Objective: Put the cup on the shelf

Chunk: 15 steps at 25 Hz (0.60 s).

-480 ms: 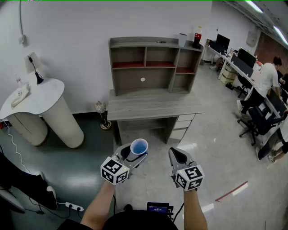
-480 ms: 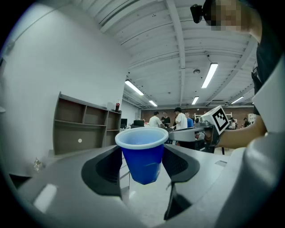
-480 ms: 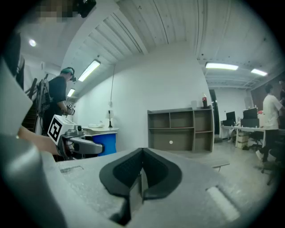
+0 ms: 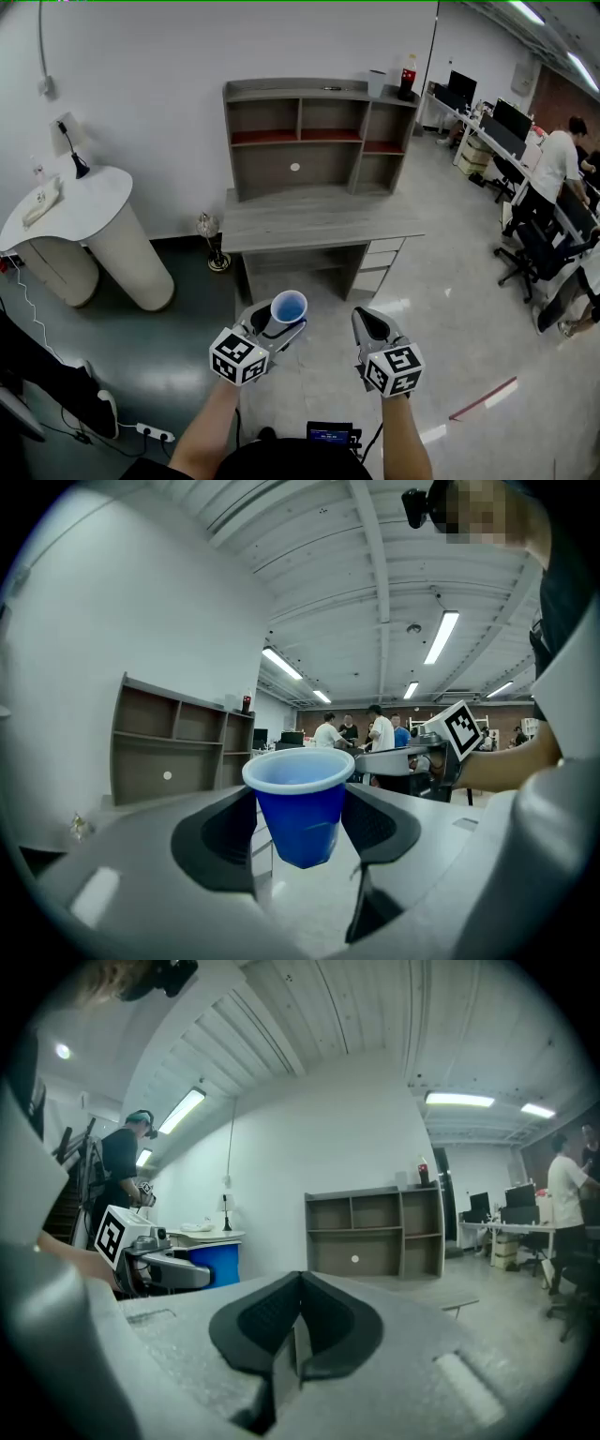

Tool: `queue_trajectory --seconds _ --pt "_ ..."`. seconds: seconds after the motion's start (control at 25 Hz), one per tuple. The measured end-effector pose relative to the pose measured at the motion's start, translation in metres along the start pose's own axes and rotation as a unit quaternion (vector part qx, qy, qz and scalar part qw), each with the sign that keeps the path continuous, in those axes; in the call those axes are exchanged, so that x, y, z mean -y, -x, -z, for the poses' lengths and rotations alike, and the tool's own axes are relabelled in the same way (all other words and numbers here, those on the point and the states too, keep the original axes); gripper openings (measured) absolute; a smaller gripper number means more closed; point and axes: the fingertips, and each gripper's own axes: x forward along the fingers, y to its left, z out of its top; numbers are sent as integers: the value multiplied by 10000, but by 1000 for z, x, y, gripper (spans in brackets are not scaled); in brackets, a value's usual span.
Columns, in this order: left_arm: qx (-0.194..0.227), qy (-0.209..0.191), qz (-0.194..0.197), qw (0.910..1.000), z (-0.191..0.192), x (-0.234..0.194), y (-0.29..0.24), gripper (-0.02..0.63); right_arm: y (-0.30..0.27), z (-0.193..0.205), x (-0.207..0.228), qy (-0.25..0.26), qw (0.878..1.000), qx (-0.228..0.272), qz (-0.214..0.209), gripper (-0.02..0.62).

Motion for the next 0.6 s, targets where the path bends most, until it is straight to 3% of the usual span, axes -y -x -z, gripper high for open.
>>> queue_trajectory --seconds 0.6 --pt "-98 9 11 10000 9 4 -11 290 8 9 14 -101 9999 -81 95 -2"
